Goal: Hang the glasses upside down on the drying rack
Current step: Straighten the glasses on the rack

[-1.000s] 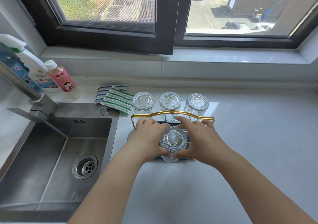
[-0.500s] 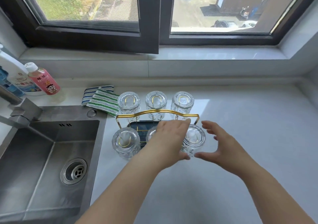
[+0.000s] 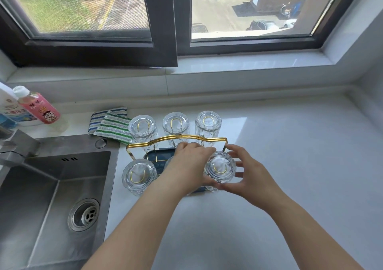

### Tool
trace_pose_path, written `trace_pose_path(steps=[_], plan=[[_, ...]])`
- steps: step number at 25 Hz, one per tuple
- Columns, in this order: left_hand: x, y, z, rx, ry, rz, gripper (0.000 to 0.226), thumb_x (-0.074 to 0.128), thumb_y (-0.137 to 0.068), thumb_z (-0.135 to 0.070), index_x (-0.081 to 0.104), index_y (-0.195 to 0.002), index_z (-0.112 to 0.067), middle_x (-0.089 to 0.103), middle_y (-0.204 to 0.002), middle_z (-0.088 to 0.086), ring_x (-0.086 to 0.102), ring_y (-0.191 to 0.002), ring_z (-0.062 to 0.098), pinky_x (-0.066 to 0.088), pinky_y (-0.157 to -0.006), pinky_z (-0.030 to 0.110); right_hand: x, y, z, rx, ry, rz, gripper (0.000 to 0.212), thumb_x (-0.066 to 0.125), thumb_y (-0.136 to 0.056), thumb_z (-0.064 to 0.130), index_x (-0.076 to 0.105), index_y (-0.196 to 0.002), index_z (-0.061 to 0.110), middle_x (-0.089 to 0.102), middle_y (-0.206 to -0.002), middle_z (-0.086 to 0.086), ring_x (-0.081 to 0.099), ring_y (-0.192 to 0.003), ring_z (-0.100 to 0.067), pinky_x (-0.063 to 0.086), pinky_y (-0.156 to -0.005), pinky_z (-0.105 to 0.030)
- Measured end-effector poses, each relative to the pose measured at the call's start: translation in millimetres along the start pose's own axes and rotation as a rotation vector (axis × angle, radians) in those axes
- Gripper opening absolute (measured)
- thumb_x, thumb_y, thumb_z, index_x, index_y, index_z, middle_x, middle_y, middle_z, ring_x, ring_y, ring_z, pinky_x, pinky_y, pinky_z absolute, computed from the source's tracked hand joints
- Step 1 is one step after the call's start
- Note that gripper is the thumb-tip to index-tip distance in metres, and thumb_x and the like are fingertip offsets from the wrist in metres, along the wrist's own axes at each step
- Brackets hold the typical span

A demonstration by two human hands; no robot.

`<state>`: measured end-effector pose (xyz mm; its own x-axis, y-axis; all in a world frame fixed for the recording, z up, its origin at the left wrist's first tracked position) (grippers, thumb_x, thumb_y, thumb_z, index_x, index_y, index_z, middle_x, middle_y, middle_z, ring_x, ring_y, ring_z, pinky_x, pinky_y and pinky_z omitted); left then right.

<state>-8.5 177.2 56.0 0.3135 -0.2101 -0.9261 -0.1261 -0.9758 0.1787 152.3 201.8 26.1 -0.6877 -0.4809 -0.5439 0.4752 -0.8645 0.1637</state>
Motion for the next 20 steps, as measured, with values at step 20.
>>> trace_pose_path(steps=[20], plan=[[-15, 43, 38, -0.063, 0.126, -0.179, 0.091, 0.074, -0.067, -0.049, 0.027, -0.141, -0.028, 0.04, -0.143, -0.008, 0.03, -0.133, 0.013, 0.017, -0.11, 0.026, -8, 8, 25, -0.171, 0.208, -0.08, 0.08, 0.082, -0.062, 0.034, 0.034, -0.127, 0.04, 0.041, -0.121, 0.022, 0.037, -0.115, 0.005, 0.025, -0.095, -0.005]])
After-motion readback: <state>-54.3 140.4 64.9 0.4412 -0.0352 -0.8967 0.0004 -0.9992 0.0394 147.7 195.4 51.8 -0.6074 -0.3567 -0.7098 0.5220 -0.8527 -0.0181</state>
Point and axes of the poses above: each hand's wrist, its own y-axis away from the middle knuckle, its own x-axis out of the palm, z = x × y, the point moved 1 cm from there along -y, towards the middle knuckle
